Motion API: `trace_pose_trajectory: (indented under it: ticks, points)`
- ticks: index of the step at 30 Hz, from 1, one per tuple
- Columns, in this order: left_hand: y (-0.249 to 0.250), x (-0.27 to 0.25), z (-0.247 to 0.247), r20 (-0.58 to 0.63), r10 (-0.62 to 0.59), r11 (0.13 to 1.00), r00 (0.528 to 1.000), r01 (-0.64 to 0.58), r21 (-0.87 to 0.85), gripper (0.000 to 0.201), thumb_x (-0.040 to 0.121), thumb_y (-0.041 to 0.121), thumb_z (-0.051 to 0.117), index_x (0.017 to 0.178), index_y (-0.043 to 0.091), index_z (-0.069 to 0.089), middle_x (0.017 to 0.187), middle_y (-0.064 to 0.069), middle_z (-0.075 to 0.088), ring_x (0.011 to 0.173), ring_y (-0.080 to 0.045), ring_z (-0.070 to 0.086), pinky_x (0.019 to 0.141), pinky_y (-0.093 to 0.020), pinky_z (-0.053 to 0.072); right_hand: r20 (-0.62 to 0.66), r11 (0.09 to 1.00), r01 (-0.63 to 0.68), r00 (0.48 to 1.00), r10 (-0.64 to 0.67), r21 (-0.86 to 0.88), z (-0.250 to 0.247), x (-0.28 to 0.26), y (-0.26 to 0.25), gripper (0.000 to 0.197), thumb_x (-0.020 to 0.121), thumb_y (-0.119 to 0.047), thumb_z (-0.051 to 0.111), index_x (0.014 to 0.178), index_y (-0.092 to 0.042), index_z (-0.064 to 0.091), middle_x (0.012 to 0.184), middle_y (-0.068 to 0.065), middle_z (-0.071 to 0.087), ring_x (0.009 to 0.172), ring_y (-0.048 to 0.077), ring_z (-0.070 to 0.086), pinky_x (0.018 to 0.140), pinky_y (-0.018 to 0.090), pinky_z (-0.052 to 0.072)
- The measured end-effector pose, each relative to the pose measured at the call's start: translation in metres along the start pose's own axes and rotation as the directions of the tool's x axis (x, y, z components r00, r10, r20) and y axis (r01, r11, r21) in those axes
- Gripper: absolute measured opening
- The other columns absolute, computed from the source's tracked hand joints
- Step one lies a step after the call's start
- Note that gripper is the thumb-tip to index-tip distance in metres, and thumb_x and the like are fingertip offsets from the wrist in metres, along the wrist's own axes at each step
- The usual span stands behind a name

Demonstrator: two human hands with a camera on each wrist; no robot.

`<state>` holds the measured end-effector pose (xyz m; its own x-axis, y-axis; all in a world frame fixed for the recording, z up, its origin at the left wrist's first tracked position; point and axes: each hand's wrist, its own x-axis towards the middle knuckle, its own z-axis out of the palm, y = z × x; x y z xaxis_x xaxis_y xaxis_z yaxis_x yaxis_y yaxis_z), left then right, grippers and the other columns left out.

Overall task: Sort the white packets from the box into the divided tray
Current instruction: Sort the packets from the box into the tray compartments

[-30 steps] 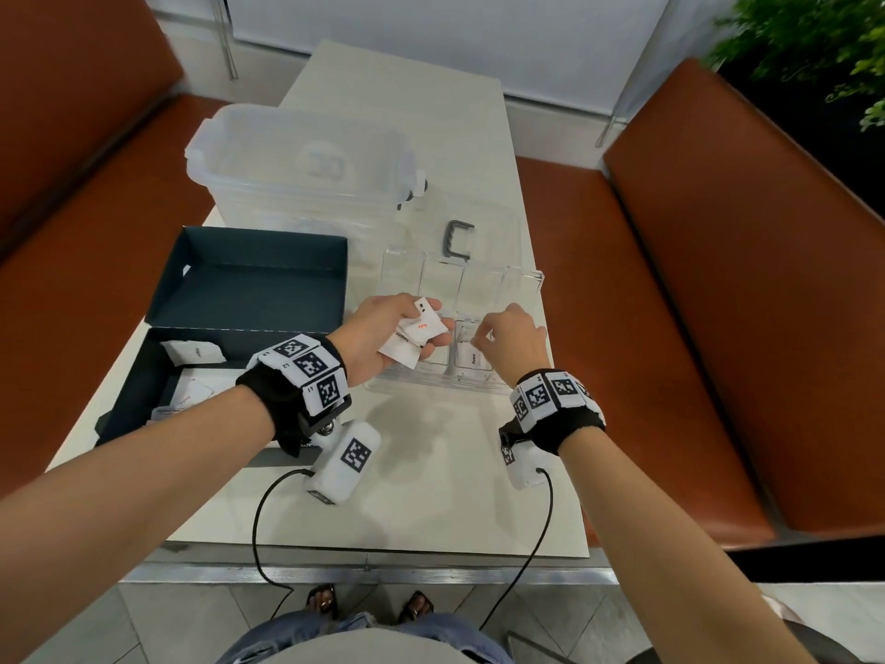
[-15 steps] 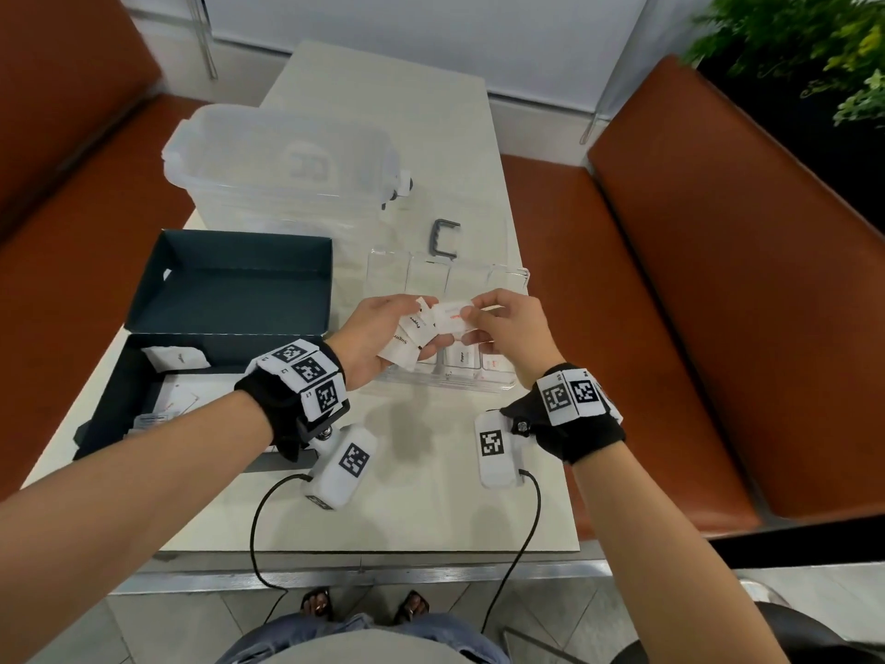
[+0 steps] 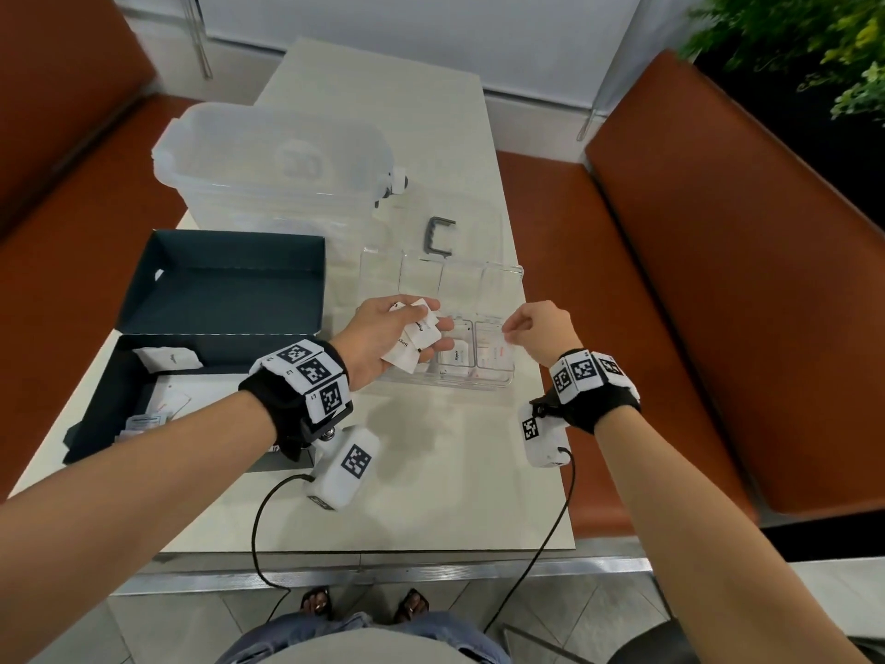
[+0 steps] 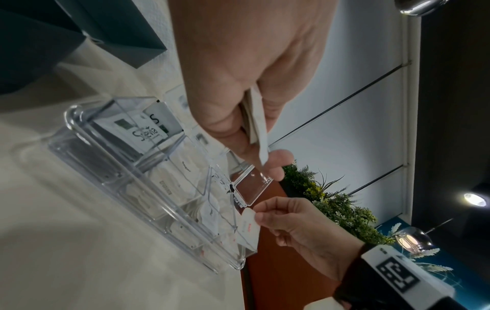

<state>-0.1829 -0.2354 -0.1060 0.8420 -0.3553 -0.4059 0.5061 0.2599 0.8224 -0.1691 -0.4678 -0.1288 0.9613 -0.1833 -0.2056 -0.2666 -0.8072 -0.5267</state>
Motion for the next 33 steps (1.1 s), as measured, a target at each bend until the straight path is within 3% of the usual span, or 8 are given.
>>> trace_pose_trajectory:
  ticks: [7, 9, 14, 18, 23, 27, 30, 33]
  points:
    - [0.002, -0.001, -0.002, -0.024, -0.004, 1.000, 1.000, 0.004, 0.002, 0.028, 0.100, 0.004, 0.048, 0.125, -0.006, 0.054, 0.110, -0.024, 0.069, 0.084, -0.037, 0.071, 0.050, -0.024, 0.053, 0.008, 0.973, 0.007, 1.000, -0.005, -0.231, 0.023, -0.001, -0.012, 0.014, 0.086, -0.007, 0.062, 0.081, -0.020, 0.064, 0.087, -0.001, 0.066, 0.095, 0.024, 0.062, 0.095, 0.046, 0.047]
    - [0.002, -0.001, -0.004, -0.022, 0.003, 1.000, 1.000, -0.003, 0.005, 0.028, 0.099, 0.004, 0.048, 0.125, -0.006, 0.054, 0.110, -0.025, 0.068, 0.088, -0.039, 0.069, 0.051, -0.024, 0.053, 0.013, 0.952, 0.035, 0.999, -0.032, -0.305, 0.027, -0.002, -0.013, 0.016, 0.087, -0.006, 0.059, 0.084, -0.019, 0.067, 0.084, -0.004, 0.063, 0.095, 0.023, 0.061, 0.095, 0.044, 0.044]
    - [0.002, 0.000, -0.008, -0.025, 0.010, 1.000, 1.000, -0.009, 0.002, 0.028, 0.100, 0.006, 0.049, 0.124, -0.006, 0.055, 0.108, -0.024, 0.070, 0.087, -0.038, 0.070, 0.052, -0.025, 0.053, 0.010, 0.899, 0.084, 0.996, -0.089, -0.429, 0.035, -0.003, -0.011, 0.010, 0.087, -0.012, 0.066, 0.090, -0.020, 0.071, 0.104, -0.001, 0.064, 0.103, 0.023, 0.056, 0.091, 0.038, 0.035]
    - [0.004, 0.001, -0.010, -0.023, -0.003, 1.000, 1.000, 0.002, -0.012, 0.027, 0.099, 0.009, 0.051, 0.123, -0.004, 0.056, 0.105, -0.021, 0.071, 0.086, -0.035, 0.072, 0.052, -0.025, 0.053, 0.002, 0.881, 0.102, 0.994, -0.114, -0.462, 0.036, -0.005, -0.009, 0.016, 0.089, -0.009, 0.062, 0.085, -0.021, 0.072, 0.101, -0.002, 0.067, 0.099, 0.023, 0.057, 0.089, 0.038, 0.033]
    - [0.007, 0.000, -0.009, 0.000, -0.095, 0.992, 0.995, 0.095, -0.080, 0.027, 0.099, 0.016, 0.047, 0.119, 0.001, 0.058, 0.105, -0.019, 0.072, 0.085, -0.032, 0.072, 0.053, -0.025, 0.054, -0.117, 0.934, 0.147, 0.974, -0.194, -0.325, 0.024, -0.010, -0.018, 0.012, 0.091, -0.016, 0.059, 0.090, -0.017, 0.070, 0.088, 0.000, 0.064, 0.081, 0.017, 0.053, 0.080, 0.031, 0.039]
    - [0.006, 0.000, -0.007, 0.026, -0.117, 0.987, 0.993, 0.120, -0.104, 0.027, 0.098, 0.006, 0.040, 0.119, 0.001, 0.057, 0.108, -0.021, 0.071, 0.088, -0.032, 0.072, 0.057, -0.026, 0.056, -0.231, 0.950, 0.312, 0.927, -0.296, 0.032, 0.019, -0.026, -0.049, 0.013, 0.090, -0.027, 0.062, 0.097, -0.018, 0.070, 0.073, -0.008, 0.061, 0.061, 0.000, 0.050, 0.053, 0.005, 0.035]
    - [0.005, 0.000, -0.003, 0.022, -0.046, 0.999, 0.999, 0.046, 0.007, 0.022, 0.096, 0.005, 0.055, 0.117, 0.002, 0.061, 0.100, -0.017, 0.073, 0.086, -0.031, 0.073, 0.059, -0.028, 0.058, -0.109, 0.922, 0.325, 0.945, -0.308, 0.213, 0.018, -0.036, -0.069, 0.030, 0.086, -0.039, 0.067, 0.113, -0.027, 0.063, 0.078, -0.014, 0.061, 0.061, -0.002, 0.060, 0.054, 0.003, 0.040]
    - [0.003, 0.002, -0.004, -0.017, 0.008, 0.999, 1.000, -0.008, 0.044, 0.021, 0.092, 0.013, 0.064, 0.112, 0.004, 0.063, 0.096, -0.014, 0.073, 0.079, -0.029, 0.074, 0.058, -0.027, 0.058, -0.004, 0.916, 0.299, 0.951, -0.309, 0.267, 0.014, -0.034, -0.075, 0.041, 0.080, -0.035, 0.075, 0.118, -0.025, 0.063, 0.085, -0.007, 0.064, 0.067, 0.000, 0.063, 0.063, 0.007, 0.044]
